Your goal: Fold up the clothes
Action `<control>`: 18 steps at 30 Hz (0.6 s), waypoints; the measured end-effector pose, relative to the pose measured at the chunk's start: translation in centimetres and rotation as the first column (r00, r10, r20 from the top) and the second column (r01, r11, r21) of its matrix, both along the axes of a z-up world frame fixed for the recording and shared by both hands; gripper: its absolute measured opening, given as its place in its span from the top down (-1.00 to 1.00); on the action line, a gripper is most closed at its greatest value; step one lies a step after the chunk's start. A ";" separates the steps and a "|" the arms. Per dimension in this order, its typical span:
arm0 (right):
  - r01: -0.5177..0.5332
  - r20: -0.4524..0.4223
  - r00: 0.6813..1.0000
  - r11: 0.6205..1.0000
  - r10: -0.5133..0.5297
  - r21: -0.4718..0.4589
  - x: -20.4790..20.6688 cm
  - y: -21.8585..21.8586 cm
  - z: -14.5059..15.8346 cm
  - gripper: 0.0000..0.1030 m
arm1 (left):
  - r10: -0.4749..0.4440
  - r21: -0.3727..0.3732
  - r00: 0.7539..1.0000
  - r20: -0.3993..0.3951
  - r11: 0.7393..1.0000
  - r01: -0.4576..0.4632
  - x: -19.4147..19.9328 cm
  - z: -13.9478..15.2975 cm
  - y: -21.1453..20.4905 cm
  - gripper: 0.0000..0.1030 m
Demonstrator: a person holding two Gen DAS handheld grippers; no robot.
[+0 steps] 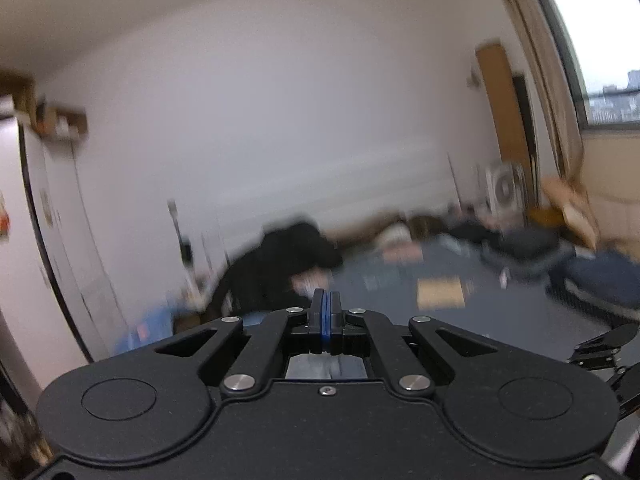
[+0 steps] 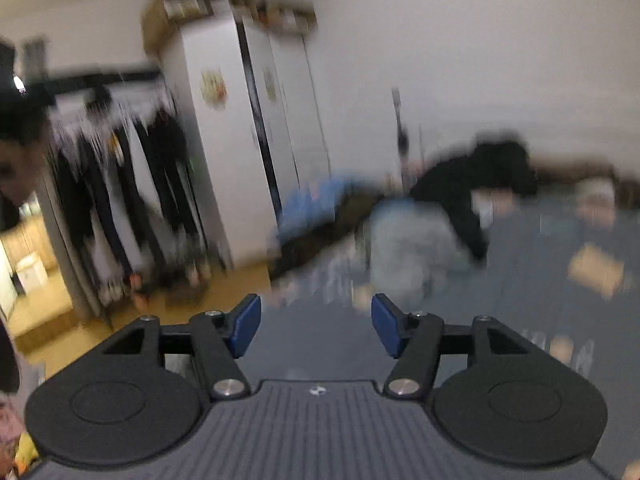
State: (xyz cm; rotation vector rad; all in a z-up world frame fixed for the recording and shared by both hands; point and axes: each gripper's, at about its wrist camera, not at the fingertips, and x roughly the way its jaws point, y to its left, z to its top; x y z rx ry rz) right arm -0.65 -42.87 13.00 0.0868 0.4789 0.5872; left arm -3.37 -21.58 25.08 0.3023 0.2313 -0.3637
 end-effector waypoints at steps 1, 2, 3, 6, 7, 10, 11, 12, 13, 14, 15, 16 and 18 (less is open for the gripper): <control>-0.009 -0.040 0.999 1.000 0.008 -0.017 0.1 0.5 -2.3 -0.18 | 0.001 0.012 0.999 -0.040 1.000 0.000 0.3 -1.8 0.2 1.00; -0.021 -0.070 0.997 0.999 0.019 -0.033 0.1 0.9 -4.1 -0.18 | -0.001 0.020 0.997 -0.080 1.000 0.003 0.7 -3.5 0.4 1.00; -0.041 -0.078 0.996 0.998 0.037 -0.049 -0.4 1.3 -5.1 -0.18 | -0.002 0.028 0.993 -0.120 1.000 0.006 1.0 -5.3 0.6 1.00; -0.099 -0.103 0.991 0.990 0.089 -0.095 -1.7 2.5 -8.1 -0.19 | -0.023 0.059 0.972 -0.234 0.998 0.038 1.2 -10.3 2.1 0.98; -0.119 -0.112 0.988 0.987 0.106 -0.111 -2.1 3.0 -9.1 -0.20 | -0.034 0.073 0.963 -0.268 0.996 0.056 1.1 -11.7 2.6 0.97; -0.181 -0.135 0.978 0.970 0.160 -0.161 -3.4 4.2 -11.8 -0.24 | -0.061 0.137 0.924 -0.377 0.983 0.121 0.8 -15.7 3.7 0.84; -0.211 -0.130 0.973 0.959 0.188 -0.191 -3.8 4.7 -12.2 -0.25 | -0.069 0.160 0.910 -0.408 0.976 0.146 0.4 -17.0 4.0 0.72; -0.239 -0.130 0.968 0.947 0.214 -0.217 -4.2 5.0 -12.6 -0.27 | -0.083 0.182 0.902 -0.423 0.968 0.174 -0.5 -18.2 4.3 0.37; -0.266 -0.131 0.962 0.933 0.240 -0.242 -4.6 5.3 -13.0 -0.28 | -0.095 0.204 0.894 -0.439 0.958 0.202 -1.5 -19.5 4.6 -0.05; -0.293 -0.132 0.955 0.918 0.266 -0.267 -5.0 5.6 -13.5 -0.28 | -0.110 0.226 0.885 -0.452 0.946 0.232 -2.4 -20.8 4.8 -0.20; -0.317 -0.136 0.948 0.905 0.289 -0.285 -5.4 5.9 -13.9 -0.29 | -0.130 0.247 0.879 -0.459 0.931 0.267 -3.3 -21.8 4.5 -0.30; -0.333 -0.143 0.942 0.897 0.304 -0.289 -5.6 6.0 -14.3 -0.30 | -0.147 0.269 0.872 -0.467 0.915 0.299 -4.2 -23.0 4.1 -0.30; -0.357 -0.156 0.933 0.885 0.324 -0.300 -5.6 6.4 -15.2 -0.32 | -0.153 0.301 0.855 -0.495 0.893 0.334 -4.9 -25.4 3.4 -0.30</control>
